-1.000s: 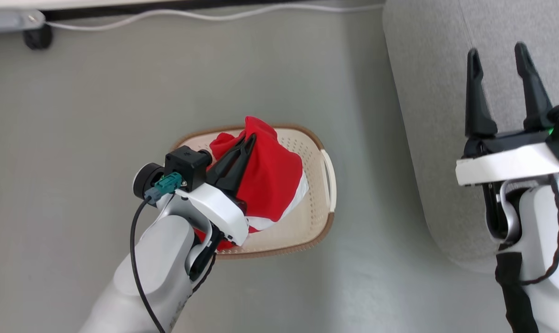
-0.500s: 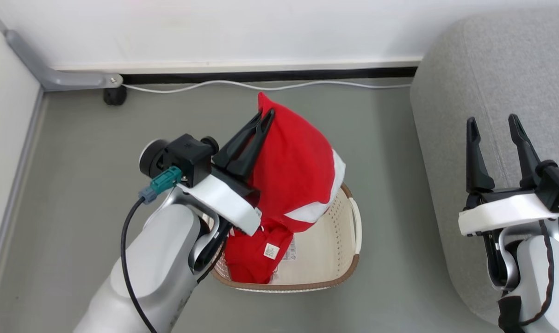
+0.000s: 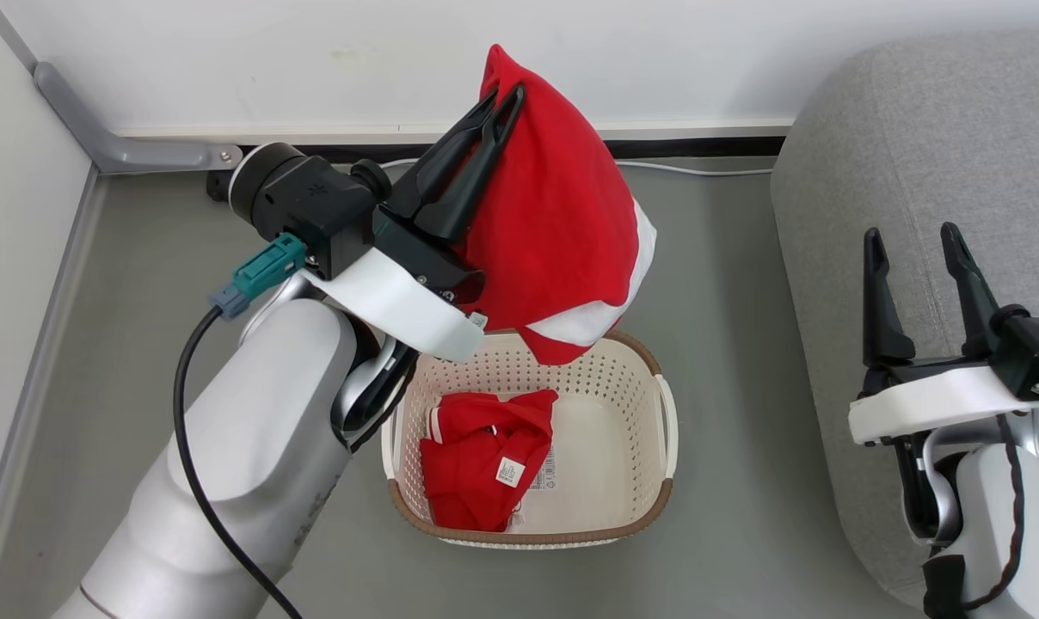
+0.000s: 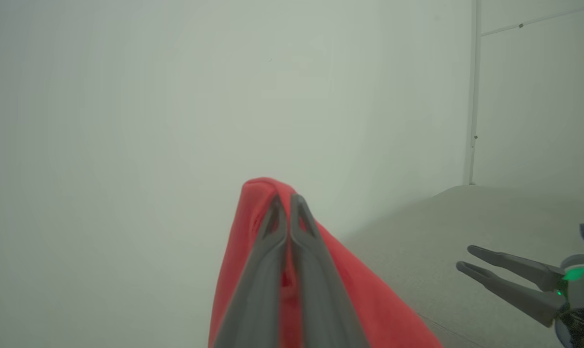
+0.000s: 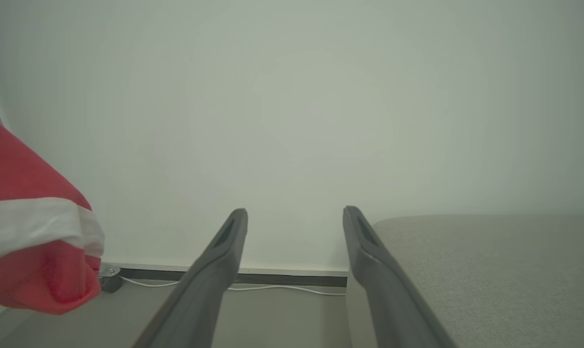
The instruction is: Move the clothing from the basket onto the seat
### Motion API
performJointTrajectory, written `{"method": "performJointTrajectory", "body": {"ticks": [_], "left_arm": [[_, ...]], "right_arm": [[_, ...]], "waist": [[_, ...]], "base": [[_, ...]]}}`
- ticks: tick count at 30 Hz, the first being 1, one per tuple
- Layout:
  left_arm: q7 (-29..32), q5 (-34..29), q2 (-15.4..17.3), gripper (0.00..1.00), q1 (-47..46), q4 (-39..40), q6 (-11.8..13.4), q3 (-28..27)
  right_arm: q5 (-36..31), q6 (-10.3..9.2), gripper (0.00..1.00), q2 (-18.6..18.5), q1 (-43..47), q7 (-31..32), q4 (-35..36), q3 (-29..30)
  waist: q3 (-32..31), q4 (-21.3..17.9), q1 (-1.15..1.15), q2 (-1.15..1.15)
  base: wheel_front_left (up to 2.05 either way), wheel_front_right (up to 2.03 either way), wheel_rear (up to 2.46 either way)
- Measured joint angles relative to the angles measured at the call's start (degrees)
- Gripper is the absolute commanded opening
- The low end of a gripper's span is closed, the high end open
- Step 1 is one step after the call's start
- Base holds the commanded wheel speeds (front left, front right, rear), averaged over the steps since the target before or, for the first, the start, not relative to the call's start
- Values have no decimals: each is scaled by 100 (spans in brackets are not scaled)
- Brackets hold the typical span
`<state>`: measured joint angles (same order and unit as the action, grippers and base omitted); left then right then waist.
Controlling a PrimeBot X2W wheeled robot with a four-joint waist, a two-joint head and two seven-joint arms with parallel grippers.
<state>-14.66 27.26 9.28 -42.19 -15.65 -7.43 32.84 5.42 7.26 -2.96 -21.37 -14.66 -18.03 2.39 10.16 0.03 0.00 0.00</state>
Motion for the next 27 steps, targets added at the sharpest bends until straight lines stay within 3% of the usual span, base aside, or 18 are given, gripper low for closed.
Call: {"method": "performJointTrajectory", "body": {"ticks": [7,18,22,27], "left_arm": [[0,-3,15,0,-9,-15,0,3],[0,-54,-53,0,-10,-53,0,20],[0,-64,-80,0,-14,-51,0,41],[0,-69,-123,0,-33,-22,0,154]], "right_arm": [[209,0,100,-3,-43,1,320,-407],[1213,-1,100,-57,-498,0,1766,-2253],[1355,1,100,-180,-550,0,1479,-2963],[1183,1,100,-229,-806,1,651,-3240]], "waist": [[32,-48,0,0],[175,-92,0,0],[179,-77,0,0],[212,-5,0,0]], "base": [[0,0,0],[0,0,0],[0,0,0],[0,0,0]]}}
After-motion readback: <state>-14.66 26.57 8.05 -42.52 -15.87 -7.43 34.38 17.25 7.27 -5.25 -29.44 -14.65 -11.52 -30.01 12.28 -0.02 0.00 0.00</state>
